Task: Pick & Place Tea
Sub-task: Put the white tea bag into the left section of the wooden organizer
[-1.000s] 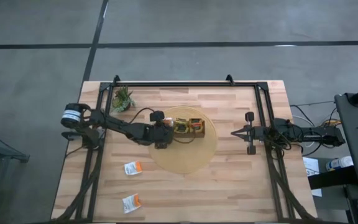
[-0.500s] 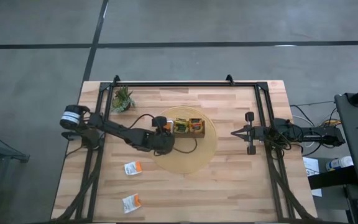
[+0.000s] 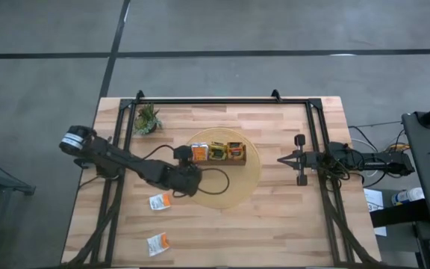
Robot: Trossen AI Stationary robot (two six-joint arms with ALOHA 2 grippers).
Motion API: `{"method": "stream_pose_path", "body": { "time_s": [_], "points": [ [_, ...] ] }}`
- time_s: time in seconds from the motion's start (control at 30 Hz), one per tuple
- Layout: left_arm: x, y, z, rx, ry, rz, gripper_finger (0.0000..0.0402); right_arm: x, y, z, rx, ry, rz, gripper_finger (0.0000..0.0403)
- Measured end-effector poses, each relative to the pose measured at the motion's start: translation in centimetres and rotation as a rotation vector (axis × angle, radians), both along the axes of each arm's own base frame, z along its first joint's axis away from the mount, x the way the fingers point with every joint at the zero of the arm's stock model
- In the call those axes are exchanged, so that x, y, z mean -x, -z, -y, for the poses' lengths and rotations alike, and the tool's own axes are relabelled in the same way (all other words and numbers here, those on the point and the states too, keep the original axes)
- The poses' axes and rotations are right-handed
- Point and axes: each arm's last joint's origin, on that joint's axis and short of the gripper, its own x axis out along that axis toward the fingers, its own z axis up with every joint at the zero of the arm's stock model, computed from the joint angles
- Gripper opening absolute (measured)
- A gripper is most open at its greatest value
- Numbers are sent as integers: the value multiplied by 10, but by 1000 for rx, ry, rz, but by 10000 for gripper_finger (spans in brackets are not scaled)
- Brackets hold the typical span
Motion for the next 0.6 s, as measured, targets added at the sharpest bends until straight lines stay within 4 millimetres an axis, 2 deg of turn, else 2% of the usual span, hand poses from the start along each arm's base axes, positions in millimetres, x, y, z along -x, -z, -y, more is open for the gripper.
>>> {"method": "stream_pose_path", "body": {
  "time_s": [0.6],
  "points": [
    [40,-16,58,196,-89,176,0,0,0,0,0,0,1,8]
  ]
}}
